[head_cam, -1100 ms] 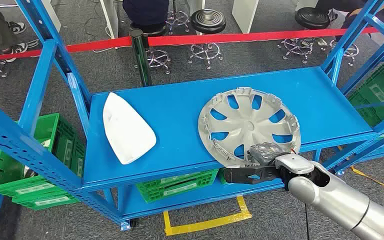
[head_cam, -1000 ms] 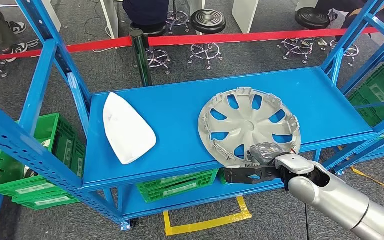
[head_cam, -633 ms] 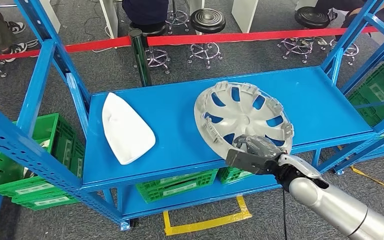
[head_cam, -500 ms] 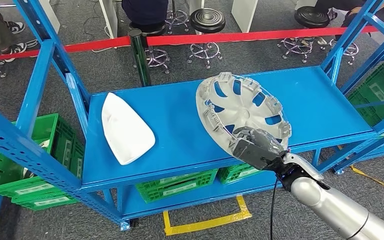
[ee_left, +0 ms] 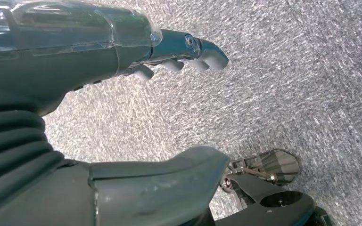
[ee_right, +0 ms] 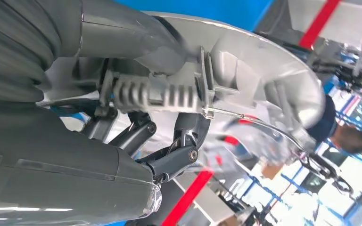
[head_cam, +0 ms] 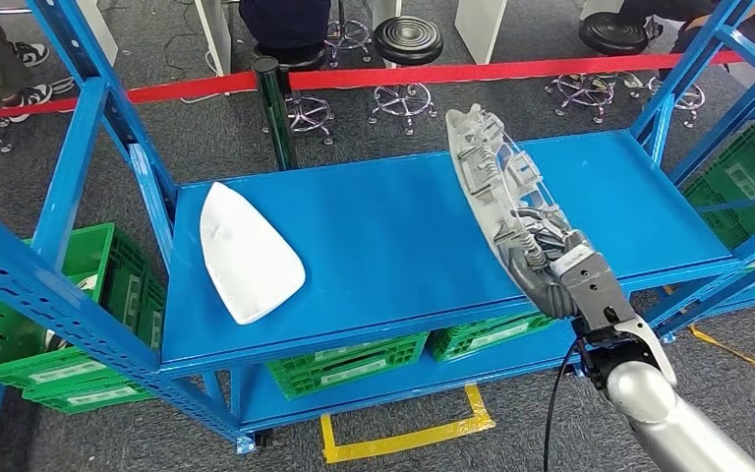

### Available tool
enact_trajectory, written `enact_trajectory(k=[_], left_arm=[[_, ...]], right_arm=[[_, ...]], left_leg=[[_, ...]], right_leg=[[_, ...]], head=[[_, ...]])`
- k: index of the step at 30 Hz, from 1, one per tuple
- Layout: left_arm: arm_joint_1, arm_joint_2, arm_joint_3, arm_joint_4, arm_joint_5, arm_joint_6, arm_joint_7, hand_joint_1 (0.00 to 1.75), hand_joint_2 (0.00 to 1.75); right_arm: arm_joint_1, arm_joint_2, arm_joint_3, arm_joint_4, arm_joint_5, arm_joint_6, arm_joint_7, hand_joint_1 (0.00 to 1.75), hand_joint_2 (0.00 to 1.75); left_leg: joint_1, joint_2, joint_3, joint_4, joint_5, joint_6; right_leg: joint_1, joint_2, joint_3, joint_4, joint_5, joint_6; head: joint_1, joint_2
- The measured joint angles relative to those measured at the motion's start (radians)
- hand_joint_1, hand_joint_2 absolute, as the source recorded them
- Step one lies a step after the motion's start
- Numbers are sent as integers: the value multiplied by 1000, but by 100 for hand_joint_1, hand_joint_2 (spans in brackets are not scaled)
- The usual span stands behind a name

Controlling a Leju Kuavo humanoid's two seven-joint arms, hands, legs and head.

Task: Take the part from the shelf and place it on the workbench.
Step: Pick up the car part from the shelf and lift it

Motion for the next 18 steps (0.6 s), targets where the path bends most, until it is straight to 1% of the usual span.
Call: enact_trajectory(k=[2,5,8,12,18], left_arm=[[0,0,-2,0,7,0,-6,0,175],[1,0,-4,0,27,-2,-17,0,175],[1,1,-4,0,36,-4,-4,0,175],[1,2,-4,0,36,-3,11,0,175],[1,6,-3,0,31,5,11,0,175]], right_arm=[[19,9,-29,-17,-16,-12,-15,175,175],[55,28,-72,-53,-46,-53,-68,175,175],[89,50,-114,-115,-39,-79,-109,175,175],[101,76,-138,-218,13,-96,-122,175,175],[96,109,-140,-357,67,-99,-125,175,175]], left_leg=[[0,-1,0,0,0,0],[0,-2,0,0,0,0],[0,-1,0,0,0,0],[0,1,0,-1,0,0],[0,3,1,-2,0,0]], right_leg=[[0,0,0,0,0,0],[0,0,0,0,0,0],[0,0,0,0,0,0],[0,0,0,0,0,0],[0,1,0,0,0,0]], head=[[0,0],[1,0],[0,0],[0,0],[-1,0]])
